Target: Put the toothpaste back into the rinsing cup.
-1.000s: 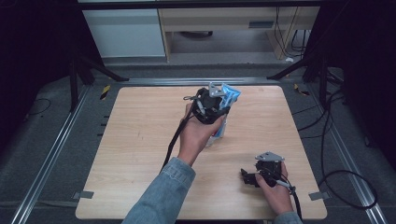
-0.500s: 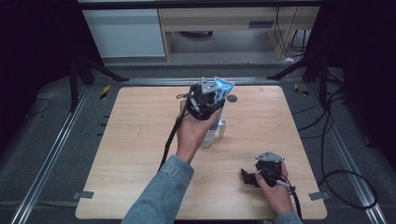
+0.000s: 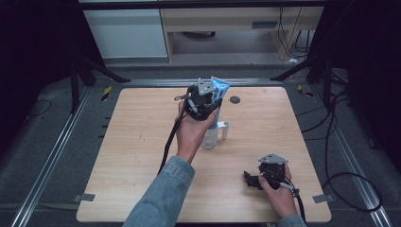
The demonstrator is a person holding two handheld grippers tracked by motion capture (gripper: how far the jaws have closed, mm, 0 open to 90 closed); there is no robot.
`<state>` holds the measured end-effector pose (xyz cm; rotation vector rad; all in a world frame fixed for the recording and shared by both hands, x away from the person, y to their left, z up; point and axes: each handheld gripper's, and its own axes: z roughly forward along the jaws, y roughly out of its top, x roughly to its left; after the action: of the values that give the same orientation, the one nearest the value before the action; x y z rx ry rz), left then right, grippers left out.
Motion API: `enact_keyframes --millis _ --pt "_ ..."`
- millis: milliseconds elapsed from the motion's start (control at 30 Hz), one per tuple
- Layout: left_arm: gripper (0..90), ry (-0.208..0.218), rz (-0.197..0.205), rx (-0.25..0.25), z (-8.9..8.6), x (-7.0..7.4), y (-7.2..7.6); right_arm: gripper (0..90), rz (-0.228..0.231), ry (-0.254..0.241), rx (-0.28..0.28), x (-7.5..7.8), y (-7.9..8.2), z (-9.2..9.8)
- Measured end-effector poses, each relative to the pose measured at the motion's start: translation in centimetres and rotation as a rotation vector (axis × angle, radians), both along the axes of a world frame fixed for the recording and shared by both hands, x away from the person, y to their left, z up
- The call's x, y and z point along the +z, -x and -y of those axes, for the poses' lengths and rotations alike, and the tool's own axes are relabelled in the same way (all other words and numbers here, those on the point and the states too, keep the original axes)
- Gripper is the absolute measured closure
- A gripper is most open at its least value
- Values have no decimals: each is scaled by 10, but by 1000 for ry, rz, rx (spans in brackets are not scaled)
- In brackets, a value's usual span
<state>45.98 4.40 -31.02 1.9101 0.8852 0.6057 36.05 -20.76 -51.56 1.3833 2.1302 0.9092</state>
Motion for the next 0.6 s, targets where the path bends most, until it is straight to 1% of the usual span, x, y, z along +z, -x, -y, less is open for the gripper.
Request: enact_keyframes --millis 67,100,233,333,467,500,600 --pt "718 -2 2 0 -1 -1 -1 4 0 0 0 0 0 0" --pt "718 7 4 6 -2 -2 -2 4 0 0 0 0 0 0" --pt "718 15 13 12 -3 -3 -2 4 0 0 0 0 0 0" --pt "718 12 20 15 -4 -3 -2 4 0 0 0 0 0 0" --pt "718 24 38 23 -5 -5 -2 4 0 0 0 0 0 0" --pt "718 26 37 25 -5 -5 -3 4 1 0 0 0 0 0" --pt "718 16 27 31 -6 -9 -5 4 0 0 0 0 0 0"
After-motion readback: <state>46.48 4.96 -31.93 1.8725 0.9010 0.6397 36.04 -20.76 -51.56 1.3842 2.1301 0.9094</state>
